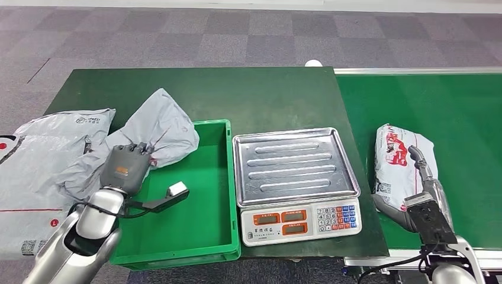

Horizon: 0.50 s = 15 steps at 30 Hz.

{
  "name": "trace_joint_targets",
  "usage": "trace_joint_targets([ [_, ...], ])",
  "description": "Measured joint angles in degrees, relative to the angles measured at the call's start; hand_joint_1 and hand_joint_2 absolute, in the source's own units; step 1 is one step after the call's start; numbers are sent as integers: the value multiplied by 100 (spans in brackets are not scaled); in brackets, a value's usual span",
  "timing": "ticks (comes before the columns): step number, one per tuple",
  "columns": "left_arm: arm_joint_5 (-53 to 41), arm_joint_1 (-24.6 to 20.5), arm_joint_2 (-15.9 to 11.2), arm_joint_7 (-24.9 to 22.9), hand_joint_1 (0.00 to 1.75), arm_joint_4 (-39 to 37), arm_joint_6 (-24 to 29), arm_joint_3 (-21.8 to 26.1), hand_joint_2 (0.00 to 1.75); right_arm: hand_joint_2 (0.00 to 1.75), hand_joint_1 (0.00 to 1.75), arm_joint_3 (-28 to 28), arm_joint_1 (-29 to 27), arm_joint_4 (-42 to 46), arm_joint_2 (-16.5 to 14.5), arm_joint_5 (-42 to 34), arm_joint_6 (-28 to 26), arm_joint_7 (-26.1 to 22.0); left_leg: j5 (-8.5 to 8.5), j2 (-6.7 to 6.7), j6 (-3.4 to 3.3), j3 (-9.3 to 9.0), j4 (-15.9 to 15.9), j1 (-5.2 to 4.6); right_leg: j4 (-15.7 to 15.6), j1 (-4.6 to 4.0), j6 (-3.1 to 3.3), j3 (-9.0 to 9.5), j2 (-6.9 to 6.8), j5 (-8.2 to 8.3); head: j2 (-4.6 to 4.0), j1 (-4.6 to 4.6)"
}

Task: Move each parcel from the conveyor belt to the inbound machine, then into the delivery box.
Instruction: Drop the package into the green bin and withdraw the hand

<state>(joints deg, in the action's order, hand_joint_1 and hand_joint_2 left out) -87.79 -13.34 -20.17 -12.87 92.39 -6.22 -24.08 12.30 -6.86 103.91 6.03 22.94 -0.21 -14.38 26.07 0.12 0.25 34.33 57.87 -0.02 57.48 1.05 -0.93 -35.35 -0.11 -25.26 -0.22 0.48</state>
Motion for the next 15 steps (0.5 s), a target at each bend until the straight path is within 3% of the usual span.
trace_joint_targets([
  [3,29,240,-16,78,0,255,296,161,175,175,0,9,11,1,-88,134,-25,-8,-1,-17,-1,2,0,1,-1,-2,-1,6,-19,-5,0,1],
  [10,754,197,274,630,0,338,736,375,175,175,0,9,20,2,-161,373,-251,19,-2,-22,-2,-3,2,0,-1,-1,-2,12,-24,1,0,2],
  [15,2414,-31,507,1248,0,201,727,469,175,175,0,8,166,-45,-151,593,-472,190,-6,-22,-4,-3,2,1,-1,-1,-1,13,-25,4,0,2],
])
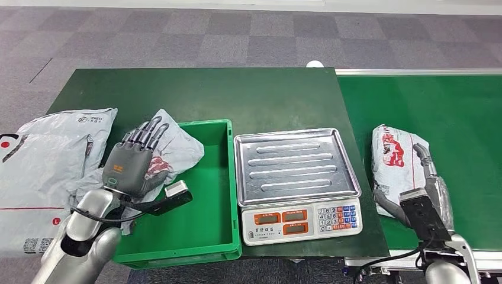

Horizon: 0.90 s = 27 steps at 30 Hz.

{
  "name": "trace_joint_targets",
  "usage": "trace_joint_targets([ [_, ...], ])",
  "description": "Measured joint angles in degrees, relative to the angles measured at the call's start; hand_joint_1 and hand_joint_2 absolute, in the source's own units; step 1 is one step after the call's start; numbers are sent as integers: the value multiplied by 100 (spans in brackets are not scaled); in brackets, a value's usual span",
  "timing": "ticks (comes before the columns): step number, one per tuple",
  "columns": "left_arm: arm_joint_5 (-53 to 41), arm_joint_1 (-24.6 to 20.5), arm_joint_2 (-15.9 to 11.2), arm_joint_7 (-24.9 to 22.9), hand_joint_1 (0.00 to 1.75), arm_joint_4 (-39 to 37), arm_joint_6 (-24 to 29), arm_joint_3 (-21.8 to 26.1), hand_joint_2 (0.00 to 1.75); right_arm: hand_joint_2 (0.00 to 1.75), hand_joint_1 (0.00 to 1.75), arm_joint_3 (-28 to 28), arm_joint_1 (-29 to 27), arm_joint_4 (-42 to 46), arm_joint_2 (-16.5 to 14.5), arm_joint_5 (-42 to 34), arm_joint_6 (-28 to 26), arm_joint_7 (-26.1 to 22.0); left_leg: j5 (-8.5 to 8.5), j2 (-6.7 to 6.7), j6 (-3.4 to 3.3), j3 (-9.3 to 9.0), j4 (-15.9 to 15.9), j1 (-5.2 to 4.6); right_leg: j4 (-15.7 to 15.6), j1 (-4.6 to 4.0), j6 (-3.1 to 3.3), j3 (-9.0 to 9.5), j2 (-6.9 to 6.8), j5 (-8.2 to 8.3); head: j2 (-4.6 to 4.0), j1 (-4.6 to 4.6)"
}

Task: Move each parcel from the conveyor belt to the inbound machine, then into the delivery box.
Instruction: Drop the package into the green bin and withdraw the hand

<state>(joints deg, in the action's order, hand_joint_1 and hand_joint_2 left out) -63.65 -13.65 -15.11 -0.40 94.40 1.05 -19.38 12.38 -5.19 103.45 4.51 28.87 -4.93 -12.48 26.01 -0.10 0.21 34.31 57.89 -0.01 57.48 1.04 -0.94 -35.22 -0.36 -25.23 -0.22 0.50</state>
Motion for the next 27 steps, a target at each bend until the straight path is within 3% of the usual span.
trace_joint_targets([
  [7,2662,-728,525,855,0,-663,-406,13,175,175,0,-146,605,-514,287,106,-283,232,-6,1,-1,-3,4,-1,0,2,-3,5,4,13,0,0],
  [12,5457,-1138,986,1282,0,-1254,-2051,62,175,175,0,-307,1115,-1132,597,783,-911,684,-11,-8,-9,1,11,-3,0,2,-7,7,-7,15,0,0],
  [14,6114,-1305,1151,1356,0,-1591,-2413,69,175,175,0,-355,1299,-1434,732,1085,-1094,842,-12,-8,-10,1,11,-3,0,3,-8,8,-7,17,0,0],
  [19,6651,-1653,1578,1534,0,-2451,-2506,-5,175,175,0,-560,1951,-2491,923,1682,-1208,1095,-12,-3,-10,0,11,-3,0,2,-8,7,1,22,0,0],
  [27,6976,-2103,2280,1686,0,-3464,-2151,-325,175,175,0,-1138,3951,-5406,918,2451,-1078,1794,-33,-3,-16,4,14,-3,1,2,-12,5,0,43,0,-1],
])
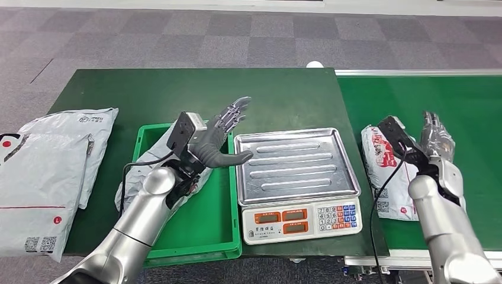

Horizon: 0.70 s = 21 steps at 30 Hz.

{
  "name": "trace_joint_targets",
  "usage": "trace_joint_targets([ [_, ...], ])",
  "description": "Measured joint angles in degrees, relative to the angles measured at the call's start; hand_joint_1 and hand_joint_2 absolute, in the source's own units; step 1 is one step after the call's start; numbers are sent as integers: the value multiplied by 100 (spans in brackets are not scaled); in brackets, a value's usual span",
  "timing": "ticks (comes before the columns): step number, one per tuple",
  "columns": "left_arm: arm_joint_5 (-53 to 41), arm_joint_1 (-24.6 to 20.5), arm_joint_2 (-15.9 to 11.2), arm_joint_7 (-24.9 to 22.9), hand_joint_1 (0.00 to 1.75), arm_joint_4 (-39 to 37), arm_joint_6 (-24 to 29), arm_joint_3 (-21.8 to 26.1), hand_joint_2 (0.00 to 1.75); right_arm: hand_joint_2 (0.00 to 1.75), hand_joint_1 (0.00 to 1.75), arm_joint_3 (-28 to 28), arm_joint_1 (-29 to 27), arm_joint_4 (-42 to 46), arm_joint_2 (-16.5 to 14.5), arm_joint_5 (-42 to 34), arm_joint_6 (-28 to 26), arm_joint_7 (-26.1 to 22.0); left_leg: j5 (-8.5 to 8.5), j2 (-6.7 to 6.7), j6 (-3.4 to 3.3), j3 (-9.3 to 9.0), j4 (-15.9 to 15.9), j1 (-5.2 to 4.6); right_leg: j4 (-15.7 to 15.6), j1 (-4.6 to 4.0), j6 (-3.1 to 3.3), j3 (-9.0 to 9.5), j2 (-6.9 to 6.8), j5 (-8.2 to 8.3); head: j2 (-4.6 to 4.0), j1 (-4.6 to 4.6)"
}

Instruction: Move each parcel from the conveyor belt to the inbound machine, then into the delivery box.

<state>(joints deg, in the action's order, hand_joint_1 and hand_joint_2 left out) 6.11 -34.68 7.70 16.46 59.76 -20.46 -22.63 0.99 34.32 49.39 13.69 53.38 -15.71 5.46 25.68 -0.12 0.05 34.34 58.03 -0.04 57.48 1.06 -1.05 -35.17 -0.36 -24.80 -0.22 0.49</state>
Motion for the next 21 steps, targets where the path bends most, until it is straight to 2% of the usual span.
trace_joint_targets([
  [4,46,-101,152,3,0,-241,53,-53,175,175,0,-152,545,-939,-27,65,14,74,-3,-7,0,3,0,0,1,-1,0,-1,-7,0,0,1],
  [8,56,-152,209,7,0,-379,75,-57,175,175,0,-233,793,-1462,-38,65,10,83,-3,-7,0,6,-1,1,1,-1,0,-5,-7,-1,0,1],
  [10,82,-172,229,12,0,-427,103,-61,175,175,0,-248,908,-1676,-44,58,171,196,-3,-6,0,7,-1,0,1,-1,0,-7,-6,-1,0,1],
  [15,123,-272,294,23,0,-552,338,-214,175,175,0,-249,1253,-2337,46,-73,1411,782,-6,-11,-3,7,2,-3,-1,2,-1,-7,-11,0,0,0],
  [21,149,-363,317,-34,0,-595,435,-426,175,175,0,-252,1359,-2790,355,-24,2667,904,-6,-16,-6,11,4,-8,-1,7,-3,-7,-13,1,0,1],
])
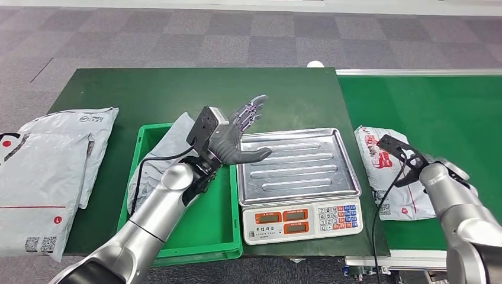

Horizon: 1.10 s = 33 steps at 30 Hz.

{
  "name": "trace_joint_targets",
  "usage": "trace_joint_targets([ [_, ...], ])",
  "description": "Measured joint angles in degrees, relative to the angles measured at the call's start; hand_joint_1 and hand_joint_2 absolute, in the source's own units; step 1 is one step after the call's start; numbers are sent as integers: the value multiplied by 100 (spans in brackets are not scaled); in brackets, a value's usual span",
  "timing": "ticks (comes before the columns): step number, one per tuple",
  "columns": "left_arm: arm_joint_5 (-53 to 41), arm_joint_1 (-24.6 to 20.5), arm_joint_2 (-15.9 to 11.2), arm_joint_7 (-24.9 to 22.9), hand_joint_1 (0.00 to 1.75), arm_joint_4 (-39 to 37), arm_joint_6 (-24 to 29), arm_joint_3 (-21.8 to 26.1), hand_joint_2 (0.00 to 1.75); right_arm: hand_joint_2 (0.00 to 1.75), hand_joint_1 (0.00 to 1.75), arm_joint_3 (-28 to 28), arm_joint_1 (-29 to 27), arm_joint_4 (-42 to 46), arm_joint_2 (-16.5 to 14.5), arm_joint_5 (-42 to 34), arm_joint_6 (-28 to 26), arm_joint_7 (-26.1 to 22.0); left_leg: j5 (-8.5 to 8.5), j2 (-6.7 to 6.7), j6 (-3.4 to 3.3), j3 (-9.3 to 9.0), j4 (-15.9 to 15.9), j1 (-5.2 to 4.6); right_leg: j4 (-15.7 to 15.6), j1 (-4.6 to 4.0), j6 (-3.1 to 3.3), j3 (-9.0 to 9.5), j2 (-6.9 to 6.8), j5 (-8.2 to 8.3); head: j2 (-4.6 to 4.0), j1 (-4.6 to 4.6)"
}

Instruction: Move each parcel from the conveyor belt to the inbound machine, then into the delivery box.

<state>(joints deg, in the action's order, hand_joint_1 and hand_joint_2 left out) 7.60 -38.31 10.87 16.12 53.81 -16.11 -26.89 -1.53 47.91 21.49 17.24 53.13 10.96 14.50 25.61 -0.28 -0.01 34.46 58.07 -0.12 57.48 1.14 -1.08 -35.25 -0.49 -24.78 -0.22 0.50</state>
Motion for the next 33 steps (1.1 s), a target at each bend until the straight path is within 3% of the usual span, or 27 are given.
trace_joint_targets([
  [5,-35,-11,39,-21,0,-43,88,-21,175,175,0,-205,15,-126,123,523,341,169,0,1,0,0,-1,0,0,0,0,-1,1,0,0,0],
  [11,-227,-17,157,52,0,-138,143,-21,175,175,0,-647,-7,-189,134,1031,390,538,0,2,0,-2,-1,0,1,-1,0,-1,2,0,0,0],
  [17,-361,-19,230,-16,0,-132,111,-21,175,175,0,-755,-172,-214,131,1049,312,433,-1,0,0,1,-1,0,1,0,0,0,1,0,0,0],
  [22,-573,28,243,-92,0,-6,104,-19,175,175,0,-756,-377,-210,42,958,-203,98,0,1,0,4,-2,0,2,0,0,-2,1,0,0,0],
  [28,-653,64,246,-125,0,103,93,-1,175,175,0,-756,-431,-205,-19,971,-381,50,-1,1,0,4,-3,1,3,-1,0,-1,1,0,0,0],
  [30,-721,133,239,-111,0,173,140,25,175,175,0,-738,-497,-143,-67,814,-928,-163,0,3,0,4,-4,1,4,-1,0,-1,2,0,0,0],
  [33,-865,375,185,-87,0,462,207,80,175,175,0,-426,-741,183,-226,-36,-1871,-923,3,13,3,-4,-5,4,3,-3,1,-2,15,-1,0,-1],
])
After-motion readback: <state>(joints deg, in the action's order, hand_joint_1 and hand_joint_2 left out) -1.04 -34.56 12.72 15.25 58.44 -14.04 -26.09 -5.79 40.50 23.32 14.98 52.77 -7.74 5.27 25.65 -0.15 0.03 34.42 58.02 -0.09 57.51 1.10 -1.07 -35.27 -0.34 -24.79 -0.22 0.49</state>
